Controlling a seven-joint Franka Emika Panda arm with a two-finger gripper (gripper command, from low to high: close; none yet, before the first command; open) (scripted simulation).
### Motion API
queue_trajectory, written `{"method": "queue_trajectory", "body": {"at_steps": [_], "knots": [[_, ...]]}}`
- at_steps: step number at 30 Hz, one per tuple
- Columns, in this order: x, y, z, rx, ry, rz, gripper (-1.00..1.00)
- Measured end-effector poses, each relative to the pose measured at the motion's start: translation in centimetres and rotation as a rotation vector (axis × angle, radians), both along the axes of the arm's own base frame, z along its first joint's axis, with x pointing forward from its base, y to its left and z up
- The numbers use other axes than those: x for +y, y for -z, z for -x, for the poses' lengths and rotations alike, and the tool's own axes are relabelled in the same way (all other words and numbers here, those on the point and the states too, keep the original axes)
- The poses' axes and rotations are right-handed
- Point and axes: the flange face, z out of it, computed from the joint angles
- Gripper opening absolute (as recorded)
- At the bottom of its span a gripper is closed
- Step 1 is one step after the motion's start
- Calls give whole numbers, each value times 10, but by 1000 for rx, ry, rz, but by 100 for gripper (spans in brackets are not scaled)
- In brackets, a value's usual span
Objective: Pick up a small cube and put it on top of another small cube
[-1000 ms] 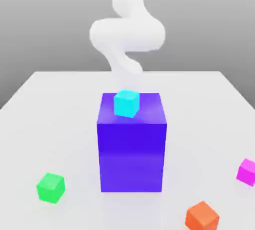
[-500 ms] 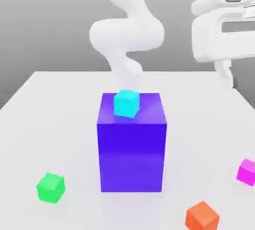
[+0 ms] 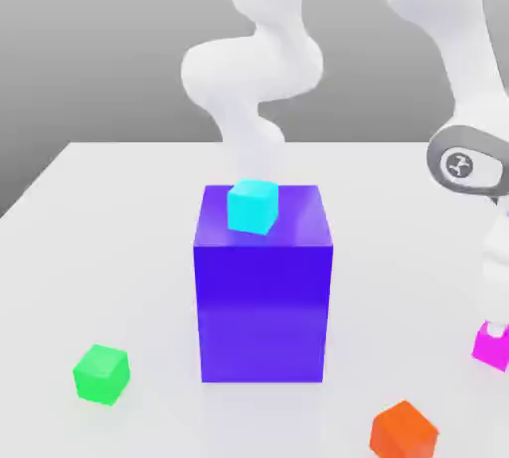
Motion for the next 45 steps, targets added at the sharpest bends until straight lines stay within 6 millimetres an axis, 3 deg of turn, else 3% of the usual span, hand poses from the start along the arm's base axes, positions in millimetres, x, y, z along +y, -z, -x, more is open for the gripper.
{"method": "queue_trajectory", "body": {"at_steps": [1, 8, 12, 14, 16, 20, 25, 28, 31, 33, 35, 38, 42, 43, 45], "knots": [[0, 13, 1, 1, -1, 0, -100], [0, 16, 1, 0, -2, 1, -100], [0, -26, 1, 0, -2, 1, -100], [-12, -40, -11, 0, 39, 3, -100], [-49, -45, -41, -4, 113, 9, -100], [-145, -54, -95, -10, 269, 24, -100], [-268, -64, -127, -10, 450, 36, -100], [-342, -70, -130, -8, 556, 39, -100], [-417, -76, -119, -4, 666, 38, -100], [-473, -81, -102, -2, 749, 35, -100], [-543, -88, -70, 2, 834, 23, -100], [-550, -88, -61, 2, 754, 4, -100], [-549, -48, -61, 1, 735, 0, -100], [-549, -37, -60, 2, 735, 1, 100], [-549, -37, -60, 2, 735, 1, 100]]}}
